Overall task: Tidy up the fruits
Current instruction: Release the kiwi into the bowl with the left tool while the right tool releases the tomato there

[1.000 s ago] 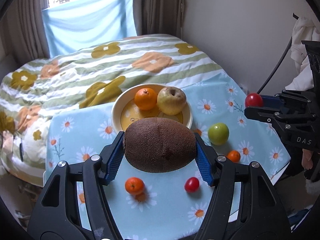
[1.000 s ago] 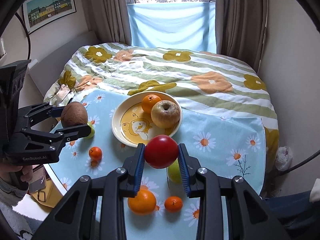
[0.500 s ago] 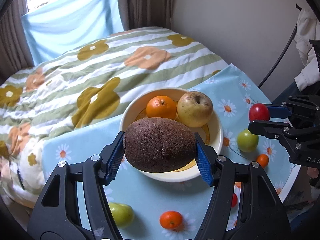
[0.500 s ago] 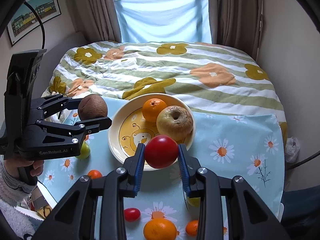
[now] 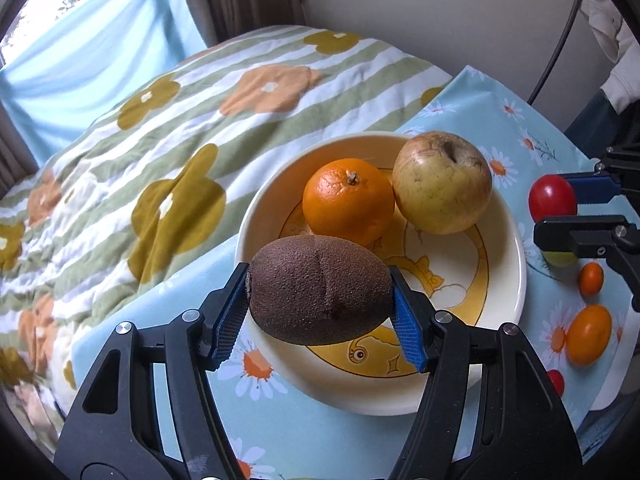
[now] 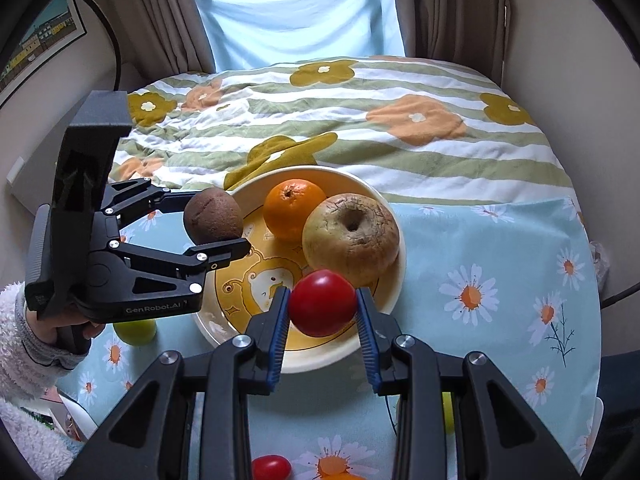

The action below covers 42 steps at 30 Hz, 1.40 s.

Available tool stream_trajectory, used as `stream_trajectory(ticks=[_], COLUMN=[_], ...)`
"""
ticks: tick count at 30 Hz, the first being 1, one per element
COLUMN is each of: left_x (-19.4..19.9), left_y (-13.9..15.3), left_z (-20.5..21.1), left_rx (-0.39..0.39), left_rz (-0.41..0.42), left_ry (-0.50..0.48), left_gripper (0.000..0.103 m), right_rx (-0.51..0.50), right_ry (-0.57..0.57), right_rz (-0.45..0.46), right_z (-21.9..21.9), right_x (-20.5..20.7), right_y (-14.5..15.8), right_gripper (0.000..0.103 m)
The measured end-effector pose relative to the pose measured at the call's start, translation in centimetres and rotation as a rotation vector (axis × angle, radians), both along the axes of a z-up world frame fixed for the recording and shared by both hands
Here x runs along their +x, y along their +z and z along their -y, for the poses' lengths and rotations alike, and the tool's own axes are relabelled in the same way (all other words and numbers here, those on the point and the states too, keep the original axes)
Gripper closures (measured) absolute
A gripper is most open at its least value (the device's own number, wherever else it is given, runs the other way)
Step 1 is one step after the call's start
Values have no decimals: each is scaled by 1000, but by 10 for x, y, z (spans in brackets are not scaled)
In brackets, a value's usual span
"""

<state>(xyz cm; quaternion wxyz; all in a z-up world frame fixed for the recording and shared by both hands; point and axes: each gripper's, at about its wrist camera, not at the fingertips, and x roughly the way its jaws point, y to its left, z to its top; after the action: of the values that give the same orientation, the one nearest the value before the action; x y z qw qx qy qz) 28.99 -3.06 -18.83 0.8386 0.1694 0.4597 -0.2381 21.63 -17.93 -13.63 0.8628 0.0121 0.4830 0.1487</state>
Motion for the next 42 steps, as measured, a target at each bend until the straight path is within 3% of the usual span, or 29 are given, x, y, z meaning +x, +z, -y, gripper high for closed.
stream_trajectory(ticks=[7,14,15,16,17,18,26,33,42], left_x=[5,7,5,3,1,-1,-12,-29,-55], left_y=[-13,-17,-16,-14,-11,-7,17,36,43], left_z=[10,9,9,9,9,9,1,-19,-40], left_rx=[55,62,64,63,61,56,19,-29,-53], left_rz=[20,25,35,48,64,84,104,93,67], left_ry=[-55,-54,-55,-57,-55,-53,-40,34,143], left_gripper=[33,32,27,12,3,0,0,0,0], right_rx=[-8,-9,-8,-9,-10,-11,-18,-18,-21], right_ry=[-42,-65,-66,-68,-69,-71,-82,-48,39], right_rz=[-19,-23,-22,-19,-16,-12,15,22,-4], right_z=[6,8,8,8,9,9,12,7,-7], right_x=[1,-1,0,-1,-1,-1,-4,-4,4], right_y=[-7,-9,-8,-7,-6,-5,9,15,2], right_gripper=[73,73,73,73,73,73,73,73,73])
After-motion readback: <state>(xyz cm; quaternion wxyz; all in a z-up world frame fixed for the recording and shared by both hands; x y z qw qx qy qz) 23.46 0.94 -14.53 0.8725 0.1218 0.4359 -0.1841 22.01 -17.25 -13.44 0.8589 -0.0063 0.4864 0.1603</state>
